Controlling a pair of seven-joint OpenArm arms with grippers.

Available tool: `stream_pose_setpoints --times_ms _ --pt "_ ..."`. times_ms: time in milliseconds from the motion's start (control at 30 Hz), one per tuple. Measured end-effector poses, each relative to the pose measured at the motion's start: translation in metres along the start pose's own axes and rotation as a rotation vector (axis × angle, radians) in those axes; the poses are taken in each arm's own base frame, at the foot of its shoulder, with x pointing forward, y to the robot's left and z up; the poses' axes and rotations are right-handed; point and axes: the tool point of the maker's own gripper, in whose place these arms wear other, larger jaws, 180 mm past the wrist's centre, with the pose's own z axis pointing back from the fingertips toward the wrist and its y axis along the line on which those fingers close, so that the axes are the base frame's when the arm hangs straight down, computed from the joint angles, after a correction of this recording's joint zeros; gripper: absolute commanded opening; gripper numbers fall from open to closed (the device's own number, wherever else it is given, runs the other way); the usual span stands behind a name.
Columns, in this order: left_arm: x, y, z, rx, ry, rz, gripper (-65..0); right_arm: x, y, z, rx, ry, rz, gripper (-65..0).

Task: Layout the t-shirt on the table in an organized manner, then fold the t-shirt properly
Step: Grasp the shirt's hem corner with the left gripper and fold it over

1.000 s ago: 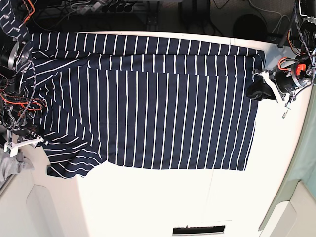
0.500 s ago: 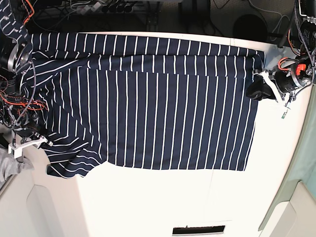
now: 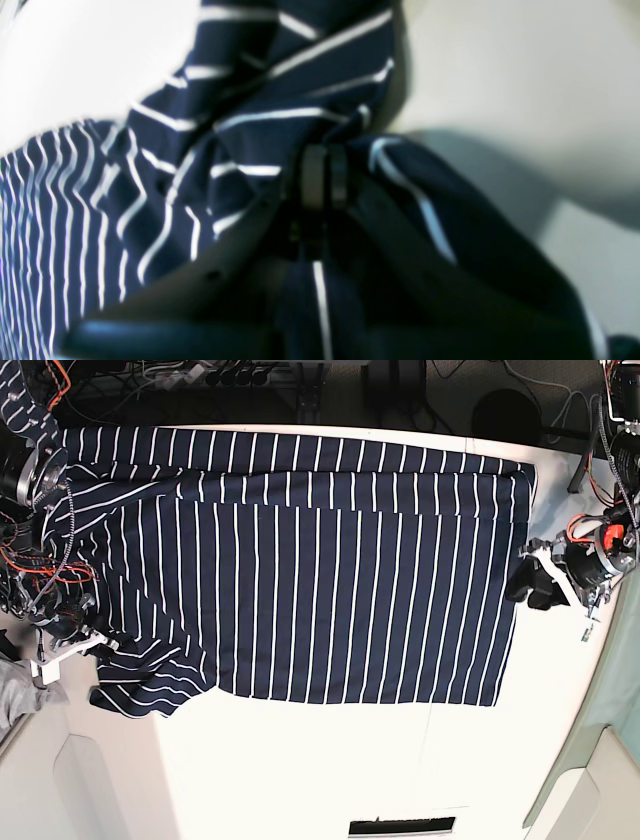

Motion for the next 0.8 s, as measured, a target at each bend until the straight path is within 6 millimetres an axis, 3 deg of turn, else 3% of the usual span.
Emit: stream_pose_setpoints --times_ms 167,267,433,500,633,800 --pt "0.034 0.034 -0.013 0.074 -0.111 0.081 -31.5 -0.009 -0.002 0.004 0.013 0.052 -0.047 -65.0" --pt "0.035 0.051 -0.03 0.113 -0.118 0.144 -31.5 -0.019 -0.006 0.006 0.012 0.06 -0.059 -65.0" --pt "0.035 0.051 -0.071 0.094 -0.108 0.299 -31.5 -0.028 -0.01 0.009 0.018 0.058 -0.075 -65.0" --pt "0.026 0.056 -0.082 0.119 -0.086 0.354 -31.5 -0.031 -0.011 0.009 0.02 0.048 -0.085 -65.0" --pt "0.008 0.067 -0.092 0.173 -0.088 0.428 -31.5 -0.032 -0.012 0.01 0.017 0.053 -0.082 -65.0" --pt "0.016 0.057 -0.103 0.166 -0.098 0.42 -31.5 -0.033 -0.012 0.01 0.018 0.054 -0.083 -65.0"
